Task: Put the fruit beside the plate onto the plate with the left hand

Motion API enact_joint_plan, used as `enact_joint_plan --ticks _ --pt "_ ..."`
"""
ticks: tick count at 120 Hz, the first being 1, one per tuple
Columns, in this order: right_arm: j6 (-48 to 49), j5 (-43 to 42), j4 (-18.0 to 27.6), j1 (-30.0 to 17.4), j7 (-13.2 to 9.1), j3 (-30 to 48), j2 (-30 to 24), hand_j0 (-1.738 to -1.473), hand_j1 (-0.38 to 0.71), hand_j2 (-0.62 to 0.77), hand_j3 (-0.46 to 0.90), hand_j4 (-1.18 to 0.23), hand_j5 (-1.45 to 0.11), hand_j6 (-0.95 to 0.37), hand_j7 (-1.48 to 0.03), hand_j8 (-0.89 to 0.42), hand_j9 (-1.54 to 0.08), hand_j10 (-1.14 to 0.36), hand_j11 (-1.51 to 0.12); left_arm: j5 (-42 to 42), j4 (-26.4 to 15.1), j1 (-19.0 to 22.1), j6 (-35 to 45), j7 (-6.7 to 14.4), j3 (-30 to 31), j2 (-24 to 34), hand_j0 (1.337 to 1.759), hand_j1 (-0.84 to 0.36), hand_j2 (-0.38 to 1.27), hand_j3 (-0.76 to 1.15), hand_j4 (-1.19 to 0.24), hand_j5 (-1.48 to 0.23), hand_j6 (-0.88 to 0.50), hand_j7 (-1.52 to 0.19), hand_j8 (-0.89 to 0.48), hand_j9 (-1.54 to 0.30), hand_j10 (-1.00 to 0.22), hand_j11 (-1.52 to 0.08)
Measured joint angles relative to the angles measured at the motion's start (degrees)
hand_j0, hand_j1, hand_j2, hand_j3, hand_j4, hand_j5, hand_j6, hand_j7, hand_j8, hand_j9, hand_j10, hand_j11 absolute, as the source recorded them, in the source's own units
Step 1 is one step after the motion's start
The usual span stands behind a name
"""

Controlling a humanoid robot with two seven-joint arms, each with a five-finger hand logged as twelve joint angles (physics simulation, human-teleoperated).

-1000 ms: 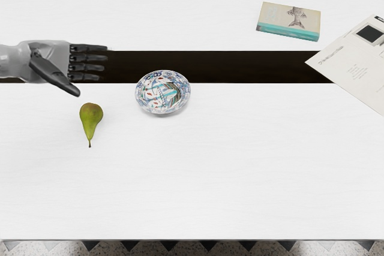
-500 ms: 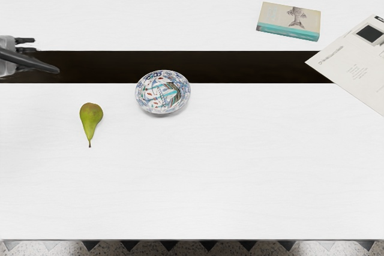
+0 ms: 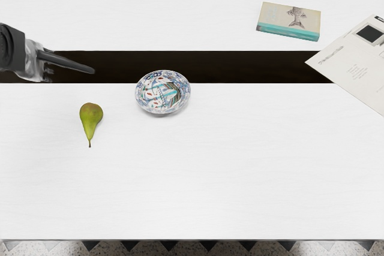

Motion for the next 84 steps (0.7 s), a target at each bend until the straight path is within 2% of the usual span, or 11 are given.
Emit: enact_joint_plan --ticks 24,56,84 --pt "0.00 0.01 0.00 0.00 0.00 0.00 0.00 -1.658 -0.33 0.00 0.00 -0.01 -0.02 -0.01 -0.02 -0.01 -0.02 -0.01 -0.02 -6.32 -0.10 -4.55 0.31 0.68 3.52 -4.49 1.658 0.35 0.00 0.00 0.00 0.00 0.00 0.00 0.00 0.00 0.00 0.00" --pt "0.00 -0.03 -0.01 0.00 0.00 0.00 0.00 -1.658 -0.33 0.00 0.00 -0.01 -0.02 -0.01 -0.02 -0.01 -0.02 -0.01 -0.02 -14.56 0.60 -10.66 0.35 1.22 14.36 -13.83 1.658 0.35 0.00 0.00 0.00 0.00 0.00 0.00 0.00 0.00 0.00 0.00" --pt "0.00 -0.02 0.00 0.00 0.00 0.00 0.00 -1.658 -0.33 0.00 0.00 -0.01 -0.02 -0.01 -0.02 -0.01 -0.02 -0.01 -0.02 -19.71 2.40 -11.17 0.36 1.26 23.17 -17.96 1.658 0.35 0.00 0.00 0.00 0.00 0.00 0.00 0.00 0.00 0.00 0.00"
